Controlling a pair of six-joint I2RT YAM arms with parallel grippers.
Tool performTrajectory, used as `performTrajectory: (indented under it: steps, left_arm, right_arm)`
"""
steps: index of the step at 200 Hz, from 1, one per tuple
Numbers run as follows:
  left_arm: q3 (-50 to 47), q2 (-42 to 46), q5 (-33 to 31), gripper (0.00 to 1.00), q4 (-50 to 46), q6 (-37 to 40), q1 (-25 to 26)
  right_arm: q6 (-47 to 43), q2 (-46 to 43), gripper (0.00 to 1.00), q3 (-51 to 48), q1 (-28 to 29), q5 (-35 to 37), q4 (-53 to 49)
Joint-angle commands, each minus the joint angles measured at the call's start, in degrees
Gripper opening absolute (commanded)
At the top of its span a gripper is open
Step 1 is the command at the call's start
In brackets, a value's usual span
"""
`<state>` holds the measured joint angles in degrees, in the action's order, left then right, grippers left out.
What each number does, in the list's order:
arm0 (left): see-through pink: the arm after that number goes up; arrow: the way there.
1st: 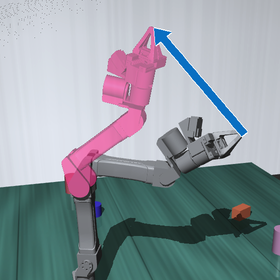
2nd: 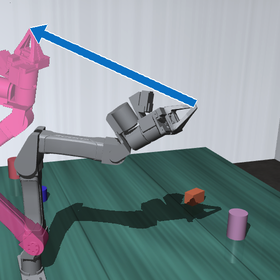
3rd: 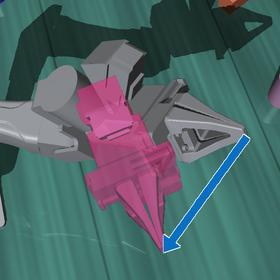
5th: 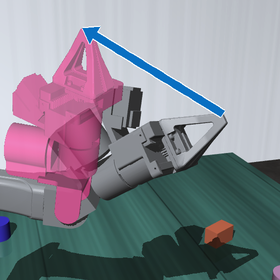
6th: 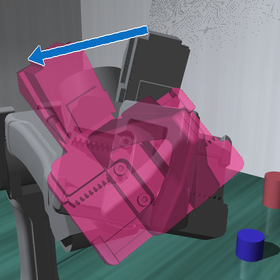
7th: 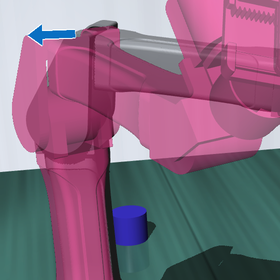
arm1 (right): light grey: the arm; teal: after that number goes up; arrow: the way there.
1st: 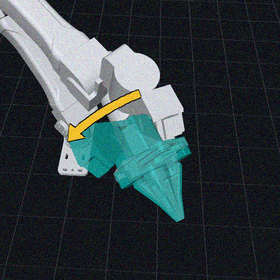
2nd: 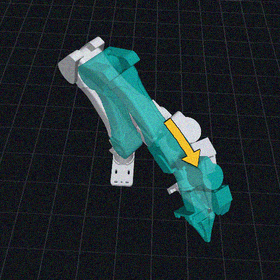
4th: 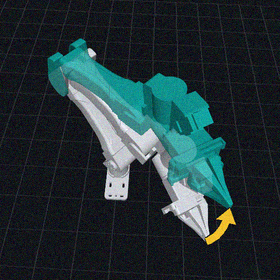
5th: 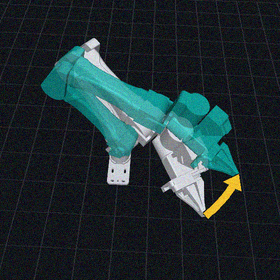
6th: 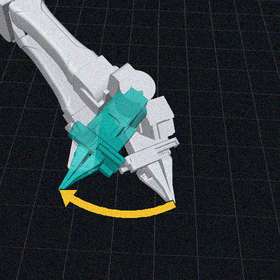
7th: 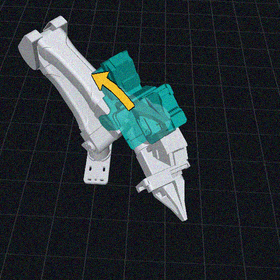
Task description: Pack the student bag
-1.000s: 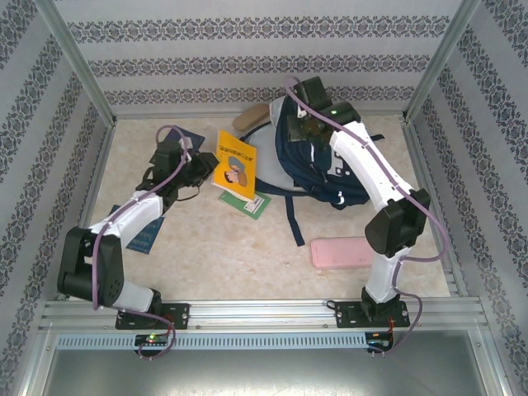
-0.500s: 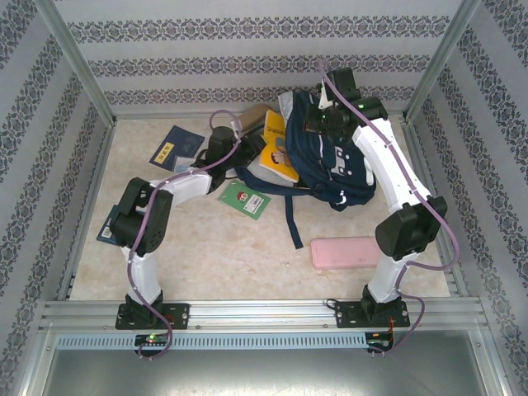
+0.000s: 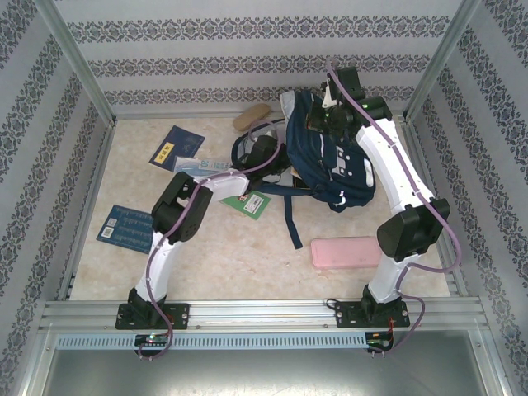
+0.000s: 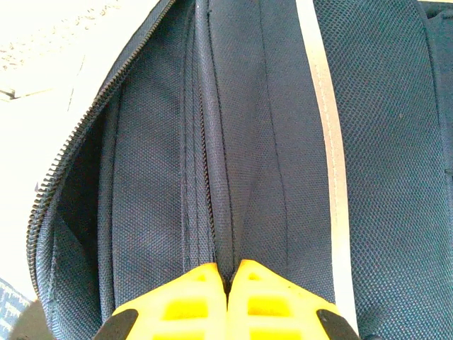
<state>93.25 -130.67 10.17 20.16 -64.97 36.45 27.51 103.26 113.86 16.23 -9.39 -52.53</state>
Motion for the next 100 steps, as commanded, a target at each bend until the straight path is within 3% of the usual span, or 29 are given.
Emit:
performTrajectory:
  steps: [1, 21, 38, 71, 100]
  left_arm:
    - [3.4, -1.5, -7.3, 0.00, -7.6, 1.9, 2.8]
    - [6.0, -2.6, -11.8, 0.00, -14.0, 0.1, 4.8]
    - [8.7, -4.0, -12.0, 0.00, -16.0, 0.1, 5.8]
    - [10.1, -3.3, -12.2, 0.38, -20.1, 1.6, 5.7]
    - [6.2, 1.0, -12.4, 0.55, -19.8, 3.7, 3.9]
  right_arm:
    - [1.8, -4.4, 0.00, 1.0, -0.5, -1.6, 6.3]
    - [1.9, -4.4, 0.00, 0.4, -0.5, -1.5, 6.5]
    - [2.2, -4.4, 0.00, 0.0, -0.7, -1.9, 6.8]
    - [2.0, -4.3, 0.00, -0.7, -0.8, -2.7, 7.1]
    - [1.9, -4.4, 0.00, -2.4, -1.2, -3.4, 7.9]
